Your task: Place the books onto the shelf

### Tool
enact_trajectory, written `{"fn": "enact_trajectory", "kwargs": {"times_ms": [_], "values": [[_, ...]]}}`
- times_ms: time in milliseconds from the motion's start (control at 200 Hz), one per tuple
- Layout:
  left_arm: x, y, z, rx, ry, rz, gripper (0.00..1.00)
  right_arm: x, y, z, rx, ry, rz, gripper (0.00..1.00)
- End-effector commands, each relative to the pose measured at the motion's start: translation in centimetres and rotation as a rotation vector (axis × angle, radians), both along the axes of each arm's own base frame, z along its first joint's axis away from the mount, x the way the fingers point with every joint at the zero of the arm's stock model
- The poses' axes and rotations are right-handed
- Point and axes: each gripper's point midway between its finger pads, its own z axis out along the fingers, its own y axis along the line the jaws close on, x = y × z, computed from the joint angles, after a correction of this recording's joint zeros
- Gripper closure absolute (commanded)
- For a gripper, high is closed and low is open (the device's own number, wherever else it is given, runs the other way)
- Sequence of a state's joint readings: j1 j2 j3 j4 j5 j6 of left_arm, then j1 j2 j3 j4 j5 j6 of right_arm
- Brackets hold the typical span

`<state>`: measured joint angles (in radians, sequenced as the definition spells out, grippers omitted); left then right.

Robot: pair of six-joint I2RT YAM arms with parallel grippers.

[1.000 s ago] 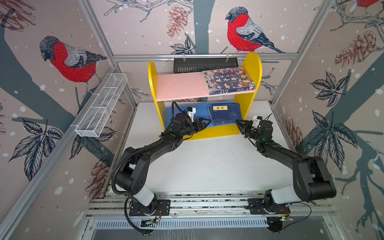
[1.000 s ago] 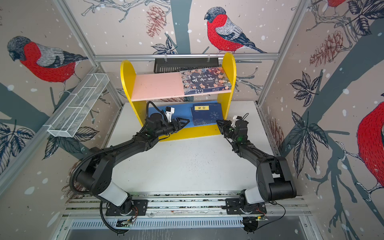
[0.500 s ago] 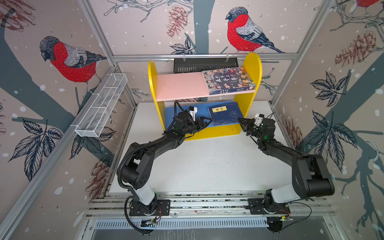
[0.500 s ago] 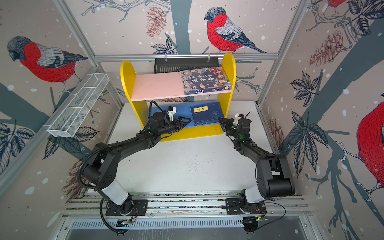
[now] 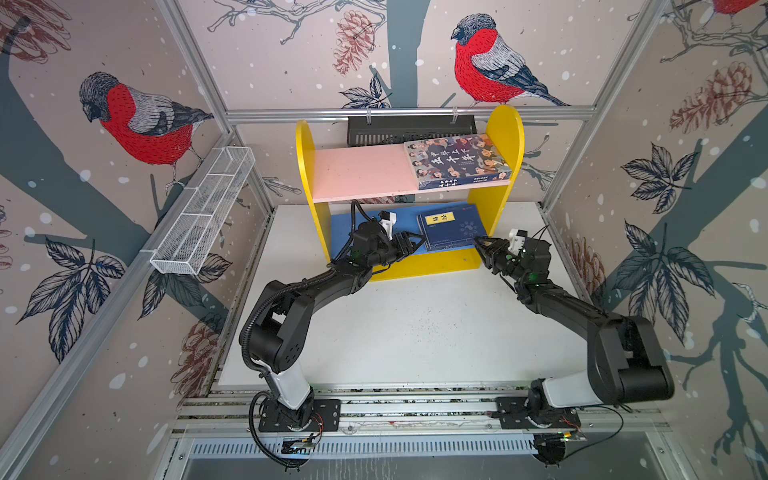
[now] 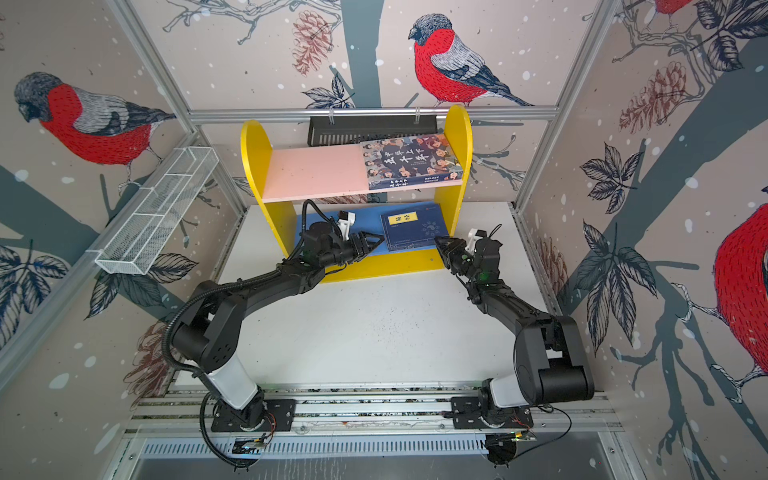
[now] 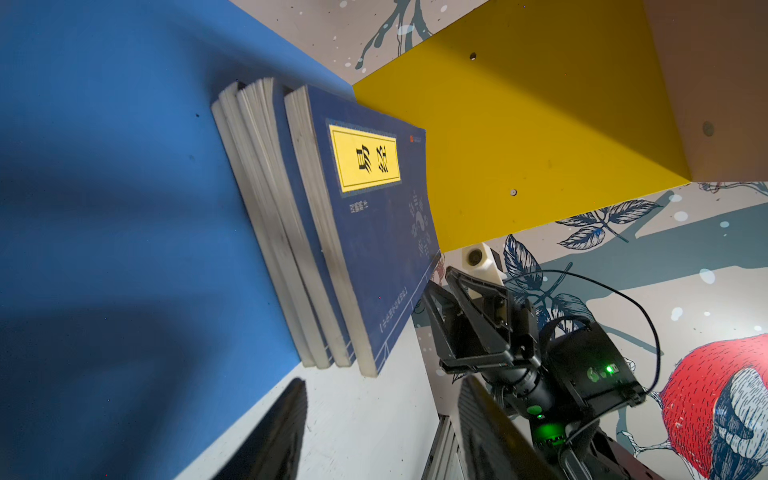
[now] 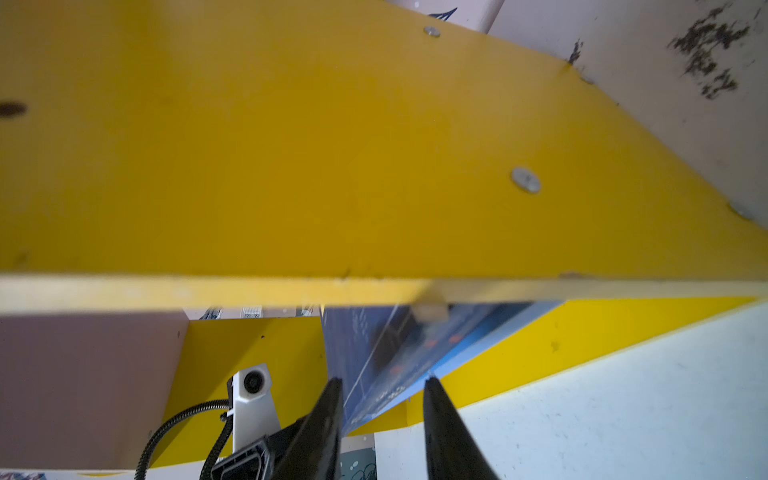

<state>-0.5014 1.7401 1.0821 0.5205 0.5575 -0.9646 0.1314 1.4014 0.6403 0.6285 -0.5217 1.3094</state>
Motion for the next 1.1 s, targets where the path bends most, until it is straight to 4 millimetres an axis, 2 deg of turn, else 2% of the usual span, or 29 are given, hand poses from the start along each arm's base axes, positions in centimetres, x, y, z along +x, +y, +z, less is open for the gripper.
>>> {"fn": "enact_trajectory", "kwargs": {"times_ms": [0, 195, 250, 275, 355, 580, 1096], "values": [[0.6, -0.2, 1.3, -0.02, -0.065, 0.0, 0.42, -1.2, 0.6, 0.6, 0.0, -0.028, -0.009, 0.73], [1.6, -0.7, 0.5, -0.009, -0.062, 0.003, 0.46, -3.4, 3.0, 0.9, -0.066, -0.054, 0.008, 0.86], [1.8, -0.9, 0.2, -0.008, -0.055, -0.003, 0.48, -3.5, 3.6, 0.8, -0.092, -0.055, 0.015, 0.87], [1.9, -1.0, 0.1, -0.008, -0.05, -0.006, 0.49, -3.8, 3.8, 1.8, -0.096, -0.08, 0.014, 0.87], [2.3, -1.2, -0.1, -0.01, -0.043, -0.005, 0.5, -3.9, 4.3, 1.8, -0.115, -0.076, 0.024, 0.88], [2.7, -2.1, -0.6, -0.029, -0.009, -0.032, 0.52, -4.0, 4.5, 1.5, -0.1, -0.073, 0.02, 0.88], [3.0, -2.4, -1.6, -0.016, 0.039, -0.042, 0.52, -3.9, 4.3, 1.9, -0.1, -0.077, 0.014, 0.88]]}}
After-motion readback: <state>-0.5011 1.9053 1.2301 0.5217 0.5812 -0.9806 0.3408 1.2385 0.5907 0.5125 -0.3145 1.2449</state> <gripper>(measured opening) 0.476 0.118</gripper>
